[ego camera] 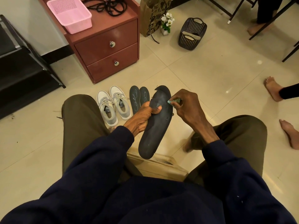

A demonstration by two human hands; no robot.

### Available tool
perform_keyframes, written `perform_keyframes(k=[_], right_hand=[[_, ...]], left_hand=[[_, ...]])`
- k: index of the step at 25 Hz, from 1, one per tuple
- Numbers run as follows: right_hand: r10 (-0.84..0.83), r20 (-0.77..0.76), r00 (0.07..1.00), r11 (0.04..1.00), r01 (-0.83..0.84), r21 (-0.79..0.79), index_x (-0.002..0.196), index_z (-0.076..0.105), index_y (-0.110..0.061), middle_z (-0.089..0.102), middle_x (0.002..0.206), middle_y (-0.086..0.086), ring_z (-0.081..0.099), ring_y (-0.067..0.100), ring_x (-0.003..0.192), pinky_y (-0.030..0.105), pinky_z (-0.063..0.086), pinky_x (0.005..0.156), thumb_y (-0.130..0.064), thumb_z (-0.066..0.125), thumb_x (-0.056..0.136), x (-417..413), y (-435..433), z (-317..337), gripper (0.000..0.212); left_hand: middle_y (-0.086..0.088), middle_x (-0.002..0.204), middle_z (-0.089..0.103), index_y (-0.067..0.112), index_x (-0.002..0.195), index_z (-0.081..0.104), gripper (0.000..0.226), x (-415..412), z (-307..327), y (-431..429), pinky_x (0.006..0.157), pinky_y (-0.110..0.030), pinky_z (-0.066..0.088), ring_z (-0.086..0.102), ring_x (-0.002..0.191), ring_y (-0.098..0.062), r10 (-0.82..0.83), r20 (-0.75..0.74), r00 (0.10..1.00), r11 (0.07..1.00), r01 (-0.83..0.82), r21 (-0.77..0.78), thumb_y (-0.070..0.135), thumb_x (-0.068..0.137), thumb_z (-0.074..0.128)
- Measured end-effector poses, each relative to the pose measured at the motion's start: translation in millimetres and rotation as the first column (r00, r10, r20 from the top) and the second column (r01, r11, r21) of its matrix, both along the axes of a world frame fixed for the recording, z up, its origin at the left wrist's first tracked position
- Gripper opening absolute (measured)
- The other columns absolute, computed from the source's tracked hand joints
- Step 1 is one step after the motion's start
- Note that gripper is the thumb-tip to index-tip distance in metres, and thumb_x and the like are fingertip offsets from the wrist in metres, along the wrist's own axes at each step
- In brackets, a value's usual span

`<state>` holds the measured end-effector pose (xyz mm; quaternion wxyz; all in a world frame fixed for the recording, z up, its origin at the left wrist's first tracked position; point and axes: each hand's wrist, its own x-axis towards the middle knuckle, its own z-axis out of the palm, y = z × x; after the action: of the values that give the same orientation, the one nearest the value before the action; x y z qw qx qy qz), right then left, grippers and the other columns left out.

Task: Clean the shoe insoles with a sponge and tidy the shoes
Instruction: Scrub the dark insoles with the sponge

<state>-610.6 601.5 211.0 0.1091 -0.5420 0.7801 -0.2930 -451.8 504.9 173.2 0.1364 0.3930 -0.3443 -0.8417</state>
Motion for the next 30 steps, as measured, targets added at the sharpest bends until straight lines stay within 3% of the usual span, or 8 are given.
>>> perform_keyframes(k=[6,9,14,16,19,25,27,30], right_hand=[[0.164,0.211,0.964,0.958,-0.207,0.200,0.086,0.082,-0.018,0.072,0.085,-0.006,0.065,0.007,0.074,0.021,0.054,0.064,-0.015,0.086,0.080,5.9,5.8,6.3,0.008],[0.046,0.067,0.997,0.997,-0.049,0.052,0.088,0.080,-0.016,0.070,0.087,-0.002,0.062,0.008,0.076,0.022,0.050,0.068,-0.013,0.084,0.082,6.9,1.9,0.5,0.007],[-0.124,-0.028,0.992,0.991,0.125,0.040,0.095,0.077,-0.013,0.069,0.096,0.006,0.064,0.018,0.083,0.019,0.048,0.068,-0.005,0.077,0.085,6.0,2.0,-11.8,0.012],[-0.185,-0.040,0.982,0.982,0.186,0.022,0.100,0.076,-0.011,0.070,0.100,0.009,0.066,0.020,0.085,0.022,0.050,0.072,-0.008,0.077,0.086,4.9,3.2,-11.3,0.014],[-0.213,-0.033,0.976,0.977,0.213,0.007,0.103,0.076,-0.010,0.071,0.102,0.008,0.067,0.020,0.086,0.026,0.054,0.076,-0.011,0.077,0.089,7.4,3.5,-9.6,0.015],[0.195,0.264,0.945,0.947,-0.251,0.200,0.089,0.081,-0.019,0.071,0.086,-0.007,0.068,0.009,0.075,0.026,0.058,0.065,-0.017,0.083,0.084,29.8,5.3,5.0,0.006],[0.154,0.183,0.971,0.976,-0.179,0.126,0.090,0.080,-0.017,0.071,0.087,-0.004,0.067,0.011,0.075,0.028,0.058,0.066,-0.018,0.083,0.084,28.5,2.1,2.2,0.006],[-0.109,-0.033,0.993,0.994,0.110,0.016,0.096,0.077,-0.011,0.071,0.095,0.005,0.067,0.018,0.081,0.025,0.054,0.071,-0.017,0.079,0.088,12.1,-0.9,-5.1,0.010]], left_hand=[[-0.019,0.106,0.069,-0.008,0.130,0.058,0.036,2.4,1.0,-2.2,0.075,-0.035,0.062,0.070,0.091,-0.028,0.021,-0.007,1.000,1.000,-0.020,0.023,-0.005,0.094,0.062],[-0.018,0.106,0.071,-0.005,0.122,0.063,0.026,-0.8,7.0,0.0,0.079,-0.035,0.063,0.073,0.088,-0.025,0.035,-0.051,0.998,0.996,-0.031,0.079,0.000,0.097,0.060],[-0.020,0.134,0.064,0.000,0.138,0.058,0.040,-1.5,16.2,9.0,0.113,-0.053,0.043,0.064,0.120,-0.034,-0.022,-0.256,0.966,0.939,0.108,0.327,0.024,0.105,0.055],[-0.022,0.144,0.057,0.006,0.149,0.048,0.057,-1.8,18.4,15.0,0.116,-0.062,0.036,0.058,0.128,-0.042,-0.102,-0.307,0.946,0.909,0.214,0.358,0.044,0.106,0.049],[-0.020,0.136,0.064,0.009,0.149,0.049,0.067,-4.6,19.4,17.2,0.108,-0.060,0.046,0.067,0.117,-0.040,-0.081,-0.253,0.964,0.905,0.177,0.387,0.058,0.103,0.044],[-0.011,0.118,0.074,0.017,0.130,0.063,0.065,1.9,17.9,8.8,0.093,-0.037,0.058,0.072,0.104,-0.024,-0.039,-0.066,0.997,0.972,0.053,0.230,0.067,0.100,0.035],[-0.014,0.122,0.072,0.017,0.125,0.063,0.064,0.5,13.8,9.0,0.099,-0.042,0.056,0.072,0.104,-0.028,-0.024,-0.100,0.995,0.961,0.051,0.271,0.069,0.099,0.036],[-0.020,0.119,0.072,0.012,0.130,0.060,0.071,-4.7,14.2,14.4,0.105,-0.056,0.050,0.073,0.102,-0.038,-0.015,-0.142,0.990,0.917,0.071,0.393,0.071,0.098,0.038]])
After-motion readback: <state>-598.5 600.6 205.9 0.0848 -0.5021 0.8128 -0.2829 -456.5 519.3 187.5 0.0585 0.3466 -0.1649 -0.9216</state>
